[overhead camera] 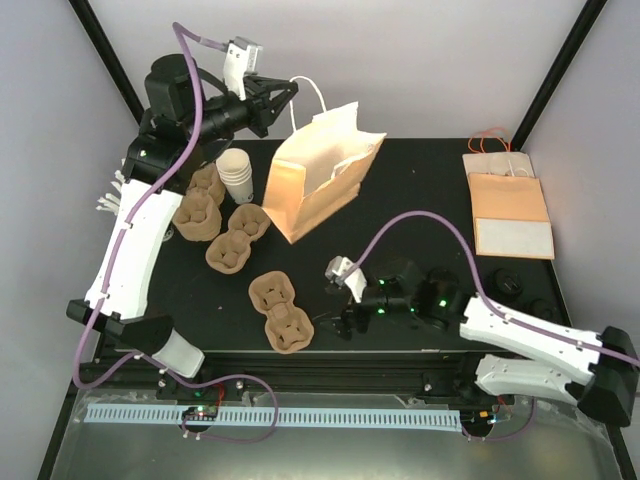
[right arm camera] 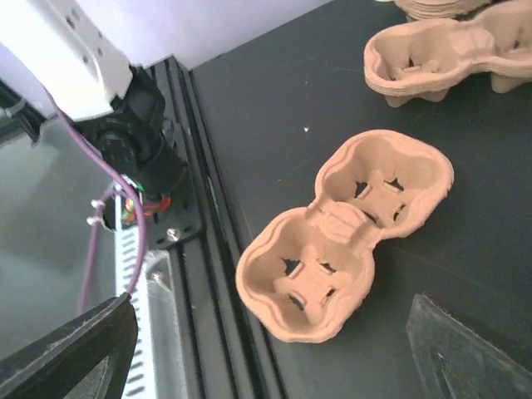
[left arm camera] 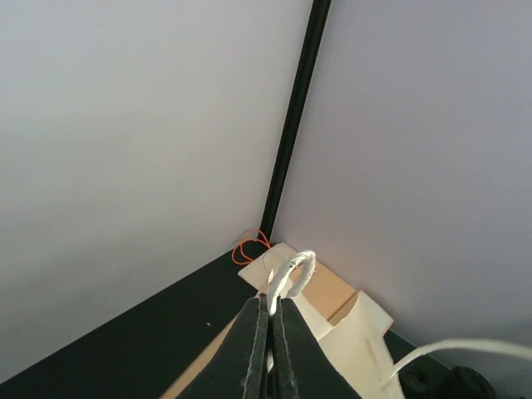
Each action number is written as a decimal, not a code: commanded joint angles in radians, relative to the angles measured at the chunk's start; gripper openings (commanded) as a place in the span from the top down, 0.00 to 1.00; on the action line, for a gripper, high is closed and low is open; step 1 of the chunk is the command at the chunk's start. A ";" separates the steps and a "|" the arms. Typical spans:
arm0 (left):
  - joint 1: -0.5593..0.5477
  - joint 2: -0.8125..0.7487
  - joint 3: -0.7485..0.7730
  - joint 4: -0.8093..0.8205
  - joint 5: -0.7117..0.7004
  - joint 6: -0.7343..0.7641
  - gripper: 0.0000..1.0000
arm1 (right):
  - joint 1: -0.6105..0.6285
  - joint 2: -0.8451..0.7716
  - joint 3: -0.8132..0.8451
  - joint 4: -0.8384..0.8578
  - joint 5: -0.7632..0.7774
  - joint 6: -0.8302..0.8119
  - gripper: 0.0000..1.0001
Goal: Pack the takeout coffee
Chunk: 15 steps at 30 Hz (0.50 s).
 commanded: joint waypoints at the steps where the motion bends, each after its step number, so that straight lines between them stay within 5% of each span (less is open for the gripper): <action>1: 0.034 -0.040 0.047 0.011 0.102 -0.014 0.98 | 0.022 0.094 0.050 0.101 -0.069 -0.344 0.08; 10: 0.072 -0.069 0.052 0.037 0.149 -0.020 0.98 | 0.113 0.456 0.302 -0.074 0.061 -0.799 0.07; 15: 0.083 -0.085 0.052 0.043 0.146 -0.025 0.98 | 0.120 0.597 0.386 -0.084 0.103 -0.919 0.15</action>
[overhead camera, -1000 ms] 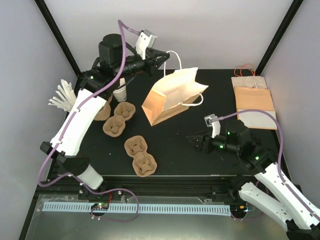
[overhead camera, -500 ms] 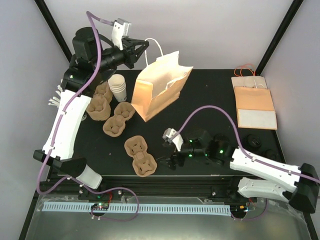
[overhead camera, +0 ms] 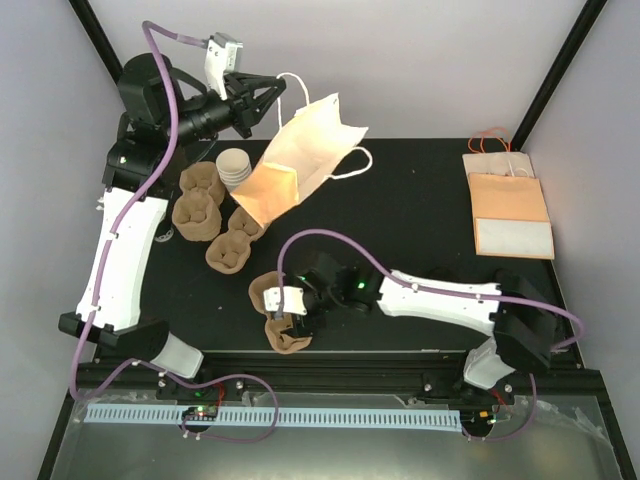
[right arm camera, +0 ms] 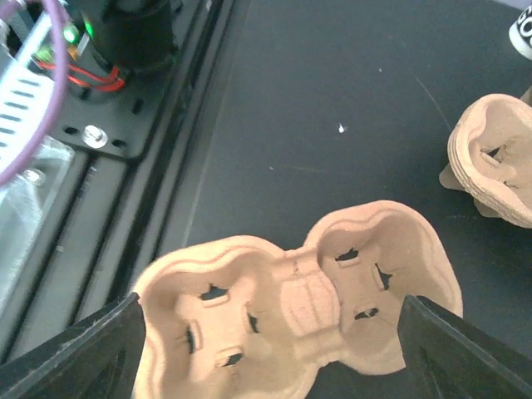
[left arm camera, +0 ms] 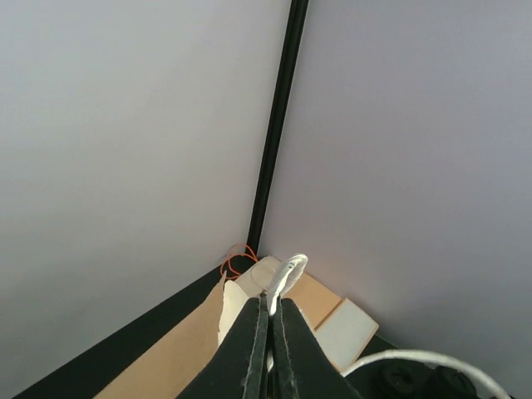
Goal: Pack the takeout coffee
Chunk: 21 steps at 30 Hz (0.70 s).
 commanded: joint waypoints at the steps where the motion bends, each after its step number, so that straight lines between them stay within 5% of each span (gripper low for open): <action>1: 0.017 -0.039 0.040 0.045 0.037 -0.023 0.99 | 0.005 0.098 0.073 -0.040 0.065 -0.199 0.14; 6: 0.022 -0.036 0.038 0.066 0.062 -0.048 0.98 | 0.004 0.221 0.164 -0.142 0.073 -0.314 0.12; 21: 0.022 -0.037 0.012 0.085 0.139 -0.048 0.98 | 0.004 0.509 0.403 -0.375 0.198 -0.419 0.26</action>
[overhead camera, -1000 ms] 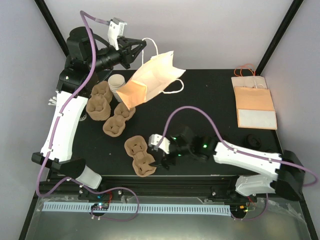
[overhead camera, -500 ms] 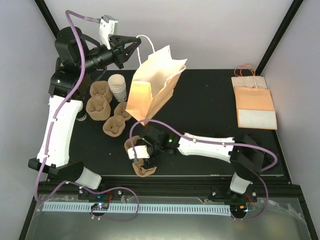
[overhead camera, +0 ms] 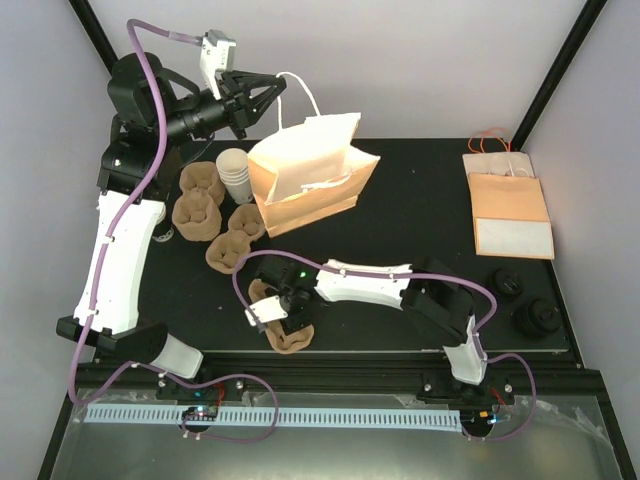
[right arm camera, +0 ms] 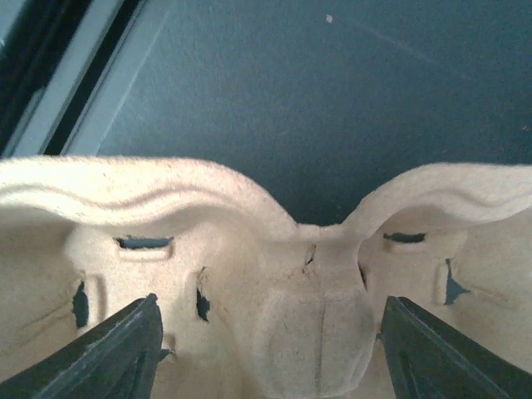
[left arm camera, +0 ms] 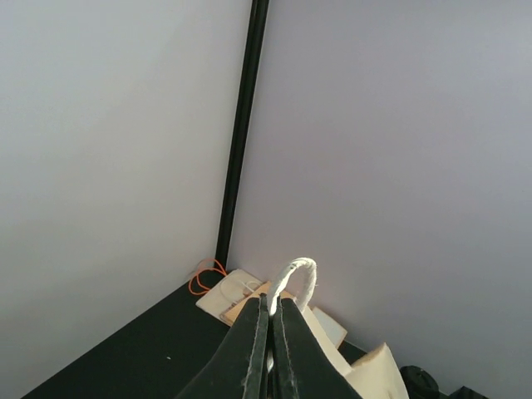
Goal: Pack the takeout coffee
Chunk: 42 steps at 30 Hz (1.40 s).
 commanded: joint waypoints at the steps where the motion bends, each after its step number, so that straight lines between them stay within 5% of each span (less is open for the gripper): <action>1: 0.009 -0.020 0.011 0.032 0.037 0.006 0.99 | 0.001 0.040 0.038 -0.073 0.074 -0.053 0.27; 13: 0.008 -0.012 0.011 0.012 0.009 0.043 0.98 | 0.001 0.100 0.087 -0.065 0.120 -0.073 0.26; 21: 0.008 -0.008 0.012 0.002 0.007 0.050 0.98 | 0.000 0.067 0.096 -0.069 0.101 -0.062 0.43; 32: 0.008 0.010 0.005 0.004 0.034 0.037 0.98 | 0.012 -0.285 -0.137 0.073 0.053 0.060 0.46; 42: -0.021 0.040 -0.061 0.030 0.076 0.033 0.98 | 0.030 -0.802 -0.457 0.249 -0.118 0.324 0.46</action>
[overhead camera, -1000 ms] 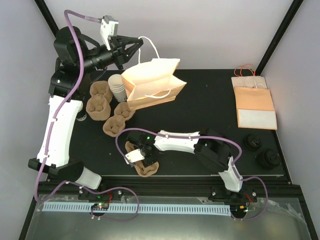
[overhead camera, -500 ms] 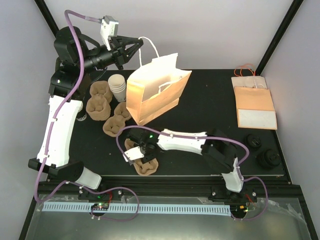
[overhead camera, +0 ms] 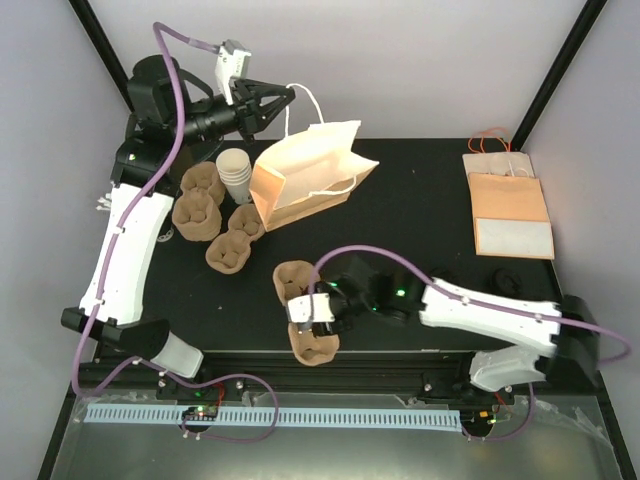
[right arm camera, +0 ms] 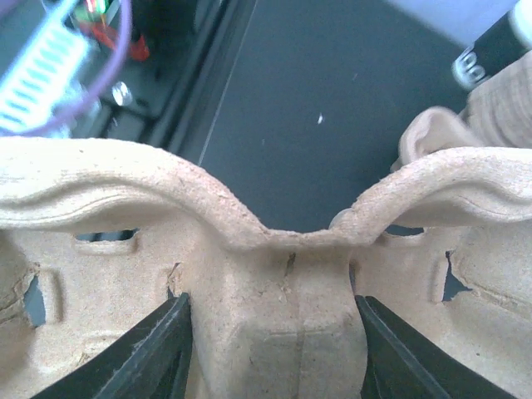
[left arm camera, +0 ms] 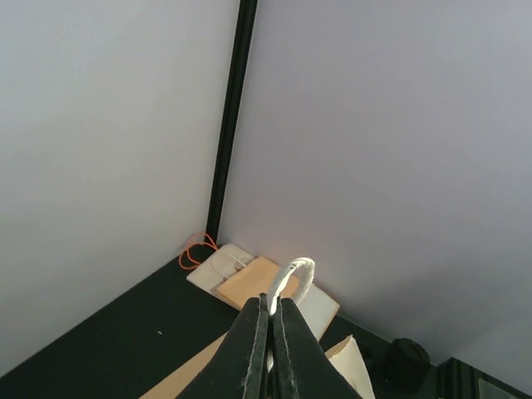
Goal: Pack the takeout coffee
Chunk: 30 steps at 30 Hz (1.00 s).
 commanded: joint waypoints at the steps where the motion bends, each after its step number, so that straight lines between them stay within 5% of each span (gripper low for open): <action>1: -0.021 0.027 -0.016 0.027 0.041 0.003 0.98 | 0.006 -0.229 -0.096 0.122 -0.106 0.198 0.46; 8: -0.117 0.072 -0.040 -0.023 0.050 0.095 0.98 | 0.005 -0.535 -0.166 0.105 -0.057 0.438 0.47; 14: -0.176 0.057 -0.227 0.094 0.024 0.082 0.98 | 0.005 -0.653 -0.057 0.001 0.017 0.640 0.46; 23: -0.260 0.041 -0.403 0.145 0.032 0.089 0.98 | 0.004 -0.614 0.126 -0.042 -0.036 0.879 0.48; 30: -0.298 -0.011 -0.499 0.169 0.043 0.064 0.98 | 0.002 -0.509 0.278 -0.118 0.091 1.016 0.49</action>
